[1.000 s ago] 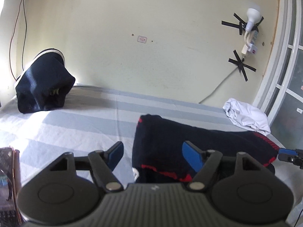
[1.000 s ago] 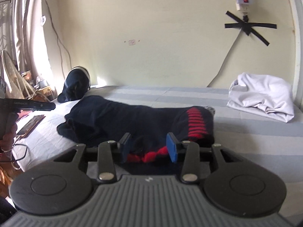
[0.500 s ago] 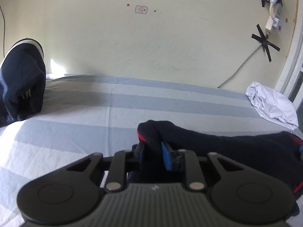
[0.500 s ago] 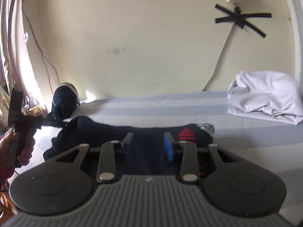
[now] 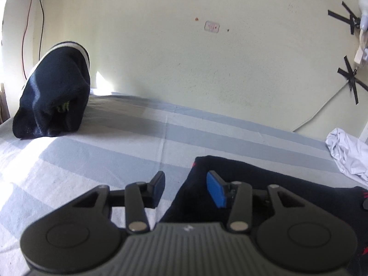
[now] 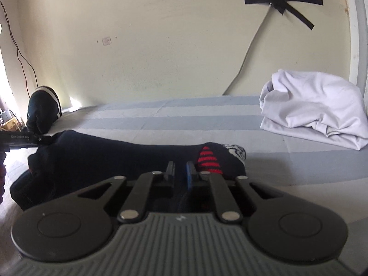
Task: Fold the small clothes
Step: 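Press and smooth the folded sweater strip with both grippers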
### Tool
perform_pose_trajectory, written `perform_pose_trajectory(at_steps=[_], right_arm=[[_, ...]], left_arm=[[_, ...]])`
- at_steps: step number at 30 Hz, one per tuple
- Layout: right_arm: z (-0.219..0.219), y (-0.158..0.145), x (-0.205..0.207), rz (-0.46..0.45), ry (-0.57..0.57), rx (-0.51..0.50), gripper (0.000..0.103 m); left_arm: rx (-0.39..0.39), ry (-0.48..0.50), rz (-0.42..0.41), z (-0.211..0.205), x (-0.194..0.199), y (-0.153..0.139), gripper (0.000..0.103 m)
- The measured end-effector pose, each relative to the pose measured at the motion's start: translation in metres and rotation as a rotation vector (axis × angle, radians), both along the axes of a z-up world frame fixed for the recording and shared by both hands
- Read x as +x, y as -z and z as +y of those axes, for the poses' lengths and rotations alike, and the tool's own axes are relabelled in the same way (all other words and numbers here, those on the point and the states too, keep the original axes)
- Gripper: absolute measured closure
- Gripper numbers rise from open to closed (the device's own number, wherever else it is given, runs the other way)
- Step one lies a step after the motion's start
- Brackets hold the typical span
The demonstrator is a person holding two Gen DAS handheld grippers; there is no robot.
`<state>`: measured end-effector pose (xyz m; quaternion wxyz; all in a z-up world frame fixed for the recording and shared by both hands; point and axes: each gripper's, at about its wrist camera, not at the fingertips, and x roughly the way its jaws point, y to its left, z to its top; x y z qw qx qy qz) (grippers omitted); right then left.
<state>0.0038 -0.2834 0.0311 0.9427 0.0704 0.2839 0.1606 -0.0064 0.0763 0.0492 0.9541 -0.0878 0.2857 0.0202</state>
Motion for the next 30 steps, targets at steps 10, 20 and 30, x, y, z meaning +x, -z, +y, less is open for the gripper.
perform_pose_trajectory(at_steps=[10,20,30], right_arm=[[0.043,0.0,0.009,0.03,-0.15,0.047,0.082],[0.035,0.021,0.053,0.084,-0.074,0.096,0.099],[0.023,0.008,0.008,0.021,-0.012,0.077,0.075]], left_arm=[[0.003,0.312,-0.083,-0.062,-0.013,-0.009,0.058],[0.113,0.328,-0.064,-0.081,-0.002,0.025,0.05],[0.123,0.351,-0.062,-0.081,-0.007,0.026,0.03]])
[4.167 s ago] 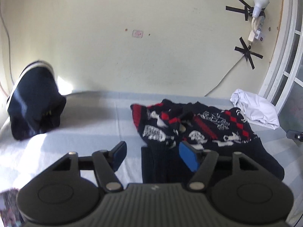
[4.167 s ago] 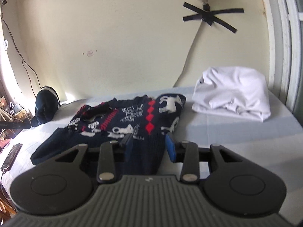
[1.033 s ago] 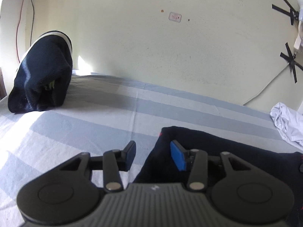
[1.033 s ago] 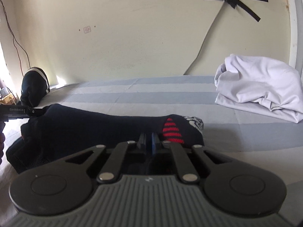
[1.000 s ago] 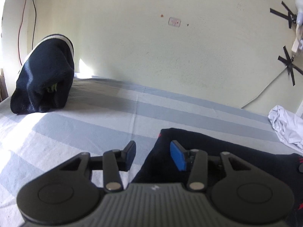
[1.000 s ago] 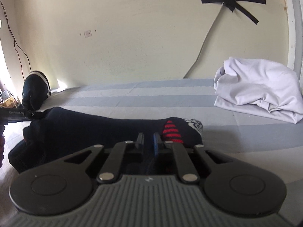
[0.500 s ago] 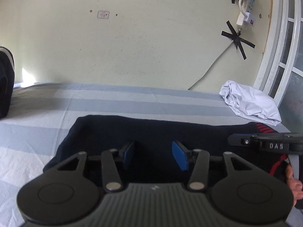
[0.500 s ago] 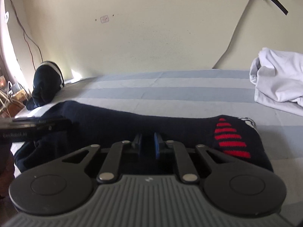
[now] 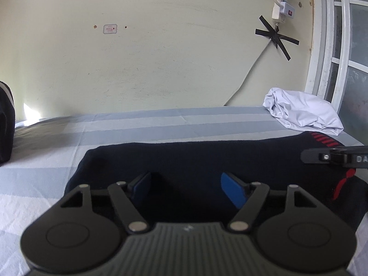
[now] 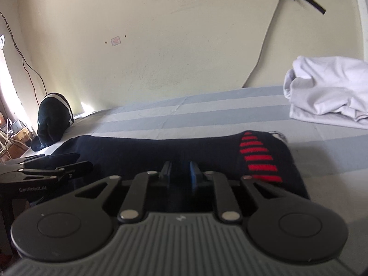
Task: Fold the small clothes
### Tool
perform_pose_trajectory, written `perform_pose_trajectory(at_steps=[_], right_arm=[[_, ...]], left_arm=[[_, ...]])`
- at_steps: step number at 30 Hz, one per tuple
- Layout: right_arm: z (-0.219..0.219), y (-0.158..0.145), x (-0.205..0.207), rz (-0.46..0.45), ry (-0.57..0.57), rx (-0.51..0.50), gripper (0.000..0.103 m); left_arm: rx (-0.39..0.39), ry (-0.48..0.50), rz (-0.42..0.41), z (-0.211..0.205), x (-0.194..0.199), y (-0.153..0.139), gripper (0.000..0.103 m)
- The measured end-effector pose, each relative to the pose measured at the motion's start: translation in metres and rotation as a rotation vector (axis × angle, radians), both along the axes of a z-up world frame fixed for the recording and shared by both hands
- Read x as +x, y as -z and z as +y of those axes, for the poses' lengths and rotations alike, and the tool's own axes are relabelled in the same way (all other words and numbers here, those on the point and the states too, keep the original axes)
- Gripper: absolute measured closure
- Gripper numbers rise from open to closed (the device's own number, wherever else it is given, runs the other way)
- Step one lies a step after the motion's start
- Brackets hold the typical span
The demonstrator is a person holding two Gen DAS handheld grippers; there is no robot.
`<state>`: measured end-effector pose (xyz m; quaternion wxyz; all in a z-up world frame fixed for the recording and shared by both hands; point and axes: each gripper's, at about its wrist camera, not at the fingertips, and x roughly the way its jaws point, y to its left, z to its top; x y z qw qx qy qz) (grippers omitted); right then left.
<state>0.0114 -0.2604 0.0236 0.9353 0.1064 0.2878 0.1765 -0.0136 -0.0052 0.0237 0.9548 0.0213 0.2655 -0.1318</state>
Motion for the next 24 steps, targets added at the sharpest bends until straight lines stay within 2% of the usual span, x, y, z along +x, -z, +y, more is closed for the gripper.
perform_pose_trajectory(at_steps=[3,4,5,6,7,10,11,12,13,16,20,22,24], right_arm=[[-0.019,-0.004,-0.026,-0.047,0.052,-0.017,0.073],[-0.024,-0.003,-0.03,-0.053,0.073,-0.038,0.076],[-0.031,0.0,-0.031,-0.05,0.098,-0.072,0.084],[-0.038,0.003,-0.03,-0.045,0.107,-0.074,0.091],[-0.046,0.005,-0.028,-0.038,0.116,-0.051,0.092],[-0.06,0.01,-0.019,-0.008,0.137,0.065,0.092],[-0.059,0.011,-0.017,-0.01,0.143,0.075,0.092],[-0.056,0.011,-0.018,-0.018,0.148,0.068,0.092],[-0.054,0.011,-0.02,-0.027,0.147,0.053,0.092],[-0.049,0.009,-0.025,-0.039,0.146,0.031,0.092],[-0.053,0.011,-0.028,-0.042,0.145,0.05,0.091],[-0.053,0.01,-0.029,-0.041,0.145,0.053,0.089],[-0.052,0.007,-0.031,-0.033,0.156,0.072,0.084]], left_arm=[[-0.007,0.006,0.006,0.0,0.001,0.0,0.025],[-0.007,0.008,0.006,0.0,0.001,0.0,0.025],[-0.005,0.009,0.007,0.0,0.002,0.001,0.024],[-0.002,0.01,0.006,-0.001,0.001,0.001,0.024],[0.0,0.01,0.006,-0.001,0.001,0.001,0.024],[0.0,0.01,0.007,-0.001,0.001,0.001,0.023],[-0.002,0.01,0.009,0.0,0.001,0.001,0.018],[-0.006,0.01,0.014,0.0,0.001,0.001,0.012],[-0.01,0.009,0.015,0.001,0.001,0.001,0.01],[-0.042,0.006,0.007,0.006,-0.001,0.0,0.01],[-0.13,-0.014,-0.033,0.023,-0.008,-0.006,0.009],[-0.238,-0.045,-0.044,0.044,-0.01,-0.009,0.006],[-0.37,-0.1,-0.014,0.071,-0.006,-0.008,0.007]])
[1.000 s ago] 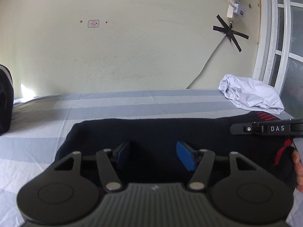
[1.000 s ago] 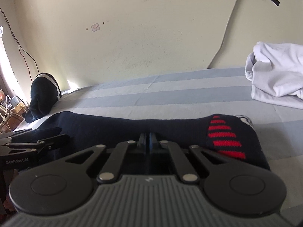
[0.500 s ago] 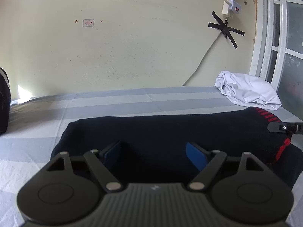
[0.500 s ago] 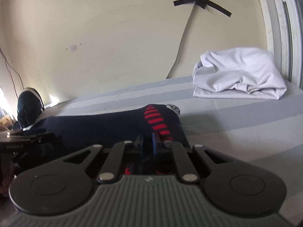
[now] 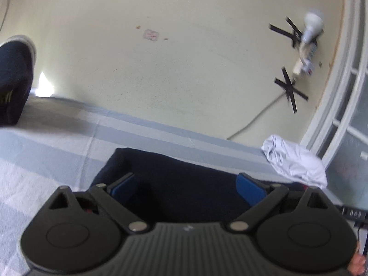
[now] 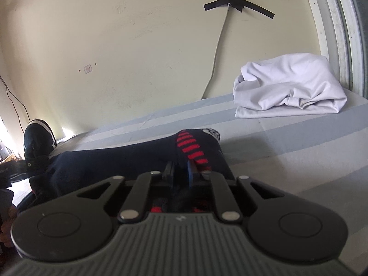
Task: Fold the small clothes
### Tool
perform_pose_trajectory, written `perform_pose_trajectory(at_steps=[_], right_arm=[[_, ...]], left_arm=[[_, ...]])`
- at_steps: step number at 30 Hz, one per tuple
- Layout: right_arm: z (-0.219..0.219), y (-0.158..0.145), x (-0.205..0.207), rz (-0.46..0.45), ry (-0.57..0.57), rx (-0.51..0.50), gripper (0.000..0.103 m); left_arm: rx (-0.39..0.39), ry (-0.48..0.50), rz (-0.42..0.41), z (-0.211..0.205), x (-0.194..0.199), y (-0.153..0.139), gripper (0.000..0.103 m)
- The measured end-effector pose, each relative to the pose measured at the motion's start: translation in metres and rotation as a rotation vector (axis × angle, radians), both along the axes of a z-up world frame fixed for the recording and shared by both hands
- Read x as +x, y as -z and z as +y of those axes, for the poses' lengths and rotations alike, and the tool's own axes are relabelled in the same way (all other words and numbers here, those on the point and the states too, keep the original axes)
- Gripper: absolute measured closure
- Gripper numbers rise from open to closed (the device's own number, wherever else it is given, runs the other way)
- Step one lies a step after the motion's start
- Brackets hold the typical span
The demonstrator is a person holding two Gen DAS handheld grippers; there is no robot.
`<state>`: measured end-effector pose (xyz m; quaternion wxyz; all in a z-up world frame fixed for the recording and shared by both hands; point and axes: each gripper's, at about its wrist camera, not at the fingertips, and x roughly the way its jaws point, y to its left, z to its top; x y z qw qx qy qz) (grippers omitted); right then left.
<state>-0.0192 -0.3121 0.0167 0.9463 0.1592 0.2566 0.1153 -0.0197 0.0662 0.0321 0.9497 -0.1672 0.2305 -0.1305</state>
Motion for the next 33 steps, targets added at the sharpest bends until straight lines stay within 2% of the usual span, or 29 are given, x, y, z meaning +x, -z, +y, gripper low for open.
perform_pose_trajectory(at_steps=[2,4,7,10,11,13,14,15,17,26,33], right_arm=[[0.007,-0.009,-0.006,-0.027,-0.01,0.01,0.07],[0.021,-0.02,-0.011,-0.067,-0.053,-0.017,0.07],[0.052,-0.03,-0.014,-0.095,-0.173,-0.046,0.07],[0.083,-0.025,-0.012,-0.08,-0.296,-0.069,0.071],[0.092,-0.02,-0.01,-0.064,-0.326,-0.082,0.071],[0.107,-0.002,0.001,0.032,-0.361,-0.14,0.07],[0.11,0.009,0.006,0.064,-0.36,-0.152,0.069],[0.107,0.013,0.004,0.044,-0.348,-0.122,0.069],[0.099,0.012,0.008,0.071,-0.343,-0.062,0.069],[0.06,0.017,0.005,0.098,-0.322,0.142,0.067],[0.064,0.016,0.004,0.094,-0.335,0.146,0.059]], left_arm=[[-0.108,-0.032,0.032,0.02,0.005,0.004,0.009],[-0.15,-0.044,0.043,0.027,0.008,0.006,0.011],[-0.089,-0.023,0.008,0.017,0.005,0.003,0.012],[0.001,0.033,-0.038,-0.003,0.0,-0.001,0.012],[0.036,0.048,-0.044,-0.01,-0.002,-0.002,0.012],[0.089,0.086,-0.036,-0.021,-0.002,0.0,0.012],[0.113,0.1,-0.028,-0.026,-0.002,0.0,0.012],[0.129,0.102,-0.024,-0.029,-0.001,0.001,0.011],[0.152,0.098,-0.012,-0.032,0.0,0.002,0.011],[0.188,0.073,0.046,-0.033,0.007,0.008,0.005],[0.289,0.079,0.09,-0.049,0.014,0.011,0.002]])
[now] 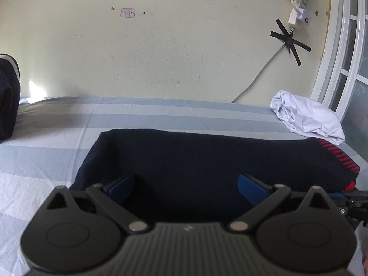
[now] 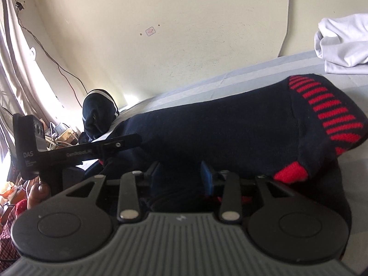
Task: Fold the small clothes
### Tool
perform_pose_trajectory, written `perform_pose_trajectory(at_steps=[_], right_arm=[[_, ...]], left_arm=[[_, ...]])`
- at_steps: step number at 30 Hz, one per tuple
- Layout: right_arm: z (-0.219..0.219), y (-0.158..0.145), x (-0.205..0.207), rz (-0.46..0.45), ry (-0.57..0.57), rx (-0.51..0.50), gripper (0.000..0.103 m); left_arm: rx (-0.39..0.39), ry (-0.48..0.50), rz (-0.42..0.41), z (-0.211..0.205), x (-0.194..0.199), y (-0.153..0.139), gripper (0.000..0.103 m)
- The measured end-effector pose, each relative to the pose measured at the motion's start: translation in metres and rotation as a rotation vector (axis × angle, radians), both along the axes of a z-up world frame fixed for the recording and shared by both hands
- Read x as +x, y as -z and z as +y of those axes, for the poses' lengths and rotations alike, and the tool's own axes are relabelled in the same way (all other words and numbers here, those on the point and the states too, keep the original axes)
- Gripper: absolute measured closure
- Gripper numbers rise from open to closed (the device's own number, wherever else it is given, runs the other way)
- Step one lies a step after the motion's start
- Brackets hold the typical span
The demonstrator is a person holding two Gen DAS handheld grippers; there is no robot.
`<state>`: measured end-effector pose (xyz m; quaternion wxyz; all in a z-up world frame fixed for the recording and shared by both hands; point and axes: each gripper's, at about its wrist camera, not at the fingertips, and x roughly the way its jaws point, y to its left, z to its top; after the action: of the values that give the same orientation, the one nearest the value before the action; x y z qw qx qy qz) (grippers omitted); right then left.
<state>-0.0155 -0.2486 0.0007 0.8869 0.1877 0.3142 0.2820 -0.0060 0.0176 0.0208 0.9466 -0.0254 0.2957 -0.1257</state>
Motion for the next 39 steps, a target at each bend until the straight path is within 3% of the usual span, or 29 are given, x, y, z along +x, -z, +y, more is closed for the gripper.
perform_pose_trajectory(at_steps=[4,8,12,15,18,20,23,29,35,39], right_arm=[[0.002,-0.003,-0.001,-0.007,0.004,-0.023,0.059],[0.009,-0.017,0.008,-0.038,0.008,-0.035,0.063],[0.032,-0.039,0.032,-0.07,0.003,-0.062,0.065],[0.056,-0.04,0.054,-0.063,-0.029,-0.092,0.065],[0.079,-0.016,0.074,0.027,-0.067,-0.205,0.064],[0.078,-0.011,0.072,-0.013,-0.072,-0.212,0.066],[0.072,-0.016,0.071,0.03,-0.052,-0.19,0.066],[0.053,-0.021,0.026,-0.02,-0.019,-0.139,0.059],[0.032,-0.013,0.012,-0.01,0.027,-0.093,0.052],[0.02,-0.004,0.016,0.025,0.036,0.004,0.052]], left_arm=[[-0.033,0.004,0.001,0.006,0.0,0.0,0.002],[-0.185,-0.001,-0.035,0.029,-0.005,-0.004,0.002],[-0.287,-0.048,-0.036,0.048,-0.001,-0.004,0.013],[-0.249,-0.073,-0.023,0.045,0.003,-0.003,0.02],[-0.176,-0.086,-0.012,0.036,0.008,-0.002,0.02],[-0.145,-0.082,-0.011,0.03,0.008,-0.002,0.017],[-0.133,-0.072,-0.013,0.028,0.006,-0.001,0.014],[-0.204,-0.058,-0.036,0.038,-0.003,-0.004,0.006],[-0.152,-0.052,-0.035,0.028,-0.003,-0.004,0.003],[-0.108,-0.044,-0.021,0.02,-0.002,-0.003,0.0]])
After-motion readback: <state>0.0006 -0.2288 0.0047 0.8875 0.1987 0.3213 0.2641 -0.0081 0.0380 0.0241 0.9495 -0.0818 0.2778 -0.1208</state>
